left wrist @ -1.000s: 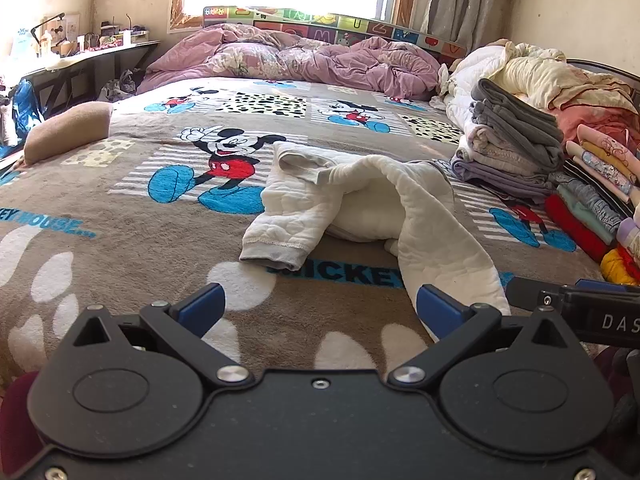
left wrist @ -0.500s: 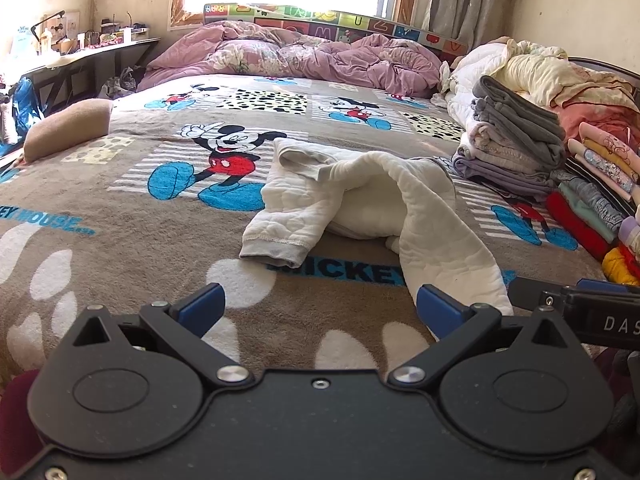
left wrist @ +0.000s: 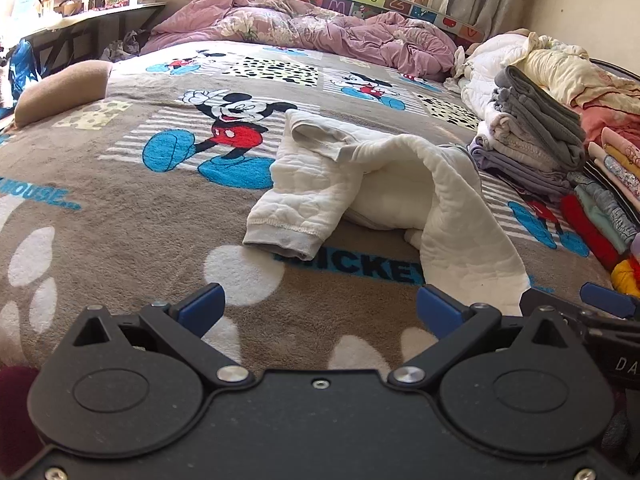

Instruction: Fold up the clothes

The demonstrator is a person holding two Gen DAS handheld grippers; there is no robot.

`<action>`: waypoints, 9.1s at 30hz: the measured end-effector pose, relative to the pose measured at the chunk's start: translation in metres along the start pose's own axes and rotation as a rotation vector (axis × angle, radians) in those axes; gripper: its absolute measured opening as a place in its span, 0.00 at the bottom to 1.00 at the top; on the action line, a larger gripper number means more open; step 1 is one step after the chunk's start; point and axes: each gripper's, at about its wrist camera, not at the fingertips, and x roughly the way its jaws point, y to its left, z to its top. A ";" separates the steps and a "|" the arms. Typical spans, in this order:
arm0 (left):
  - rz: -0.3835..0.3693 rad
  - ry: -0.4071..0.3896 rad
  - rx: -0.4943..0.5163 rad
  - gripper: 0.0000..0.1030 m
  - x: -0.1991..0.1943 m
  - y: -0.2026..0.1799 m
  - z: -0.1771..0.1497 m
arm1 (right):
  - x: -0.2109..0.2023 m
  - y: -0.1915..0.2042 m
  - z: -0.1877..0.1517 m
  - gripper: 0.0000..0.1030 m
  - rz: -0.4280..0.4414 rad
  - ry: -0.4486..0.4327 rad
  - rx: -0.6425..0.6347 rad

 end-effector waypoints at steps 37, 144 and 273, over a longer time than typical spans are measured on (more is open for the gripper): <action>-0.137 -0.036 0.215 0.96 0.179 0.034 0.128 | 0.124 -0.030 0.060 0.42 -0.063 -0.180 -0.268; -0.034 -0.102 0.311 0.09 0.187 0.046 0.166 | 0.225 -0.044 0.136 0.10 0.169 0.079 -0.292; 0.155 -0.195 -0.317 0.45 0.102 0.184 0.113 | 0.127 -0.198 0.015 0.51 -0.043 -0.108 0.584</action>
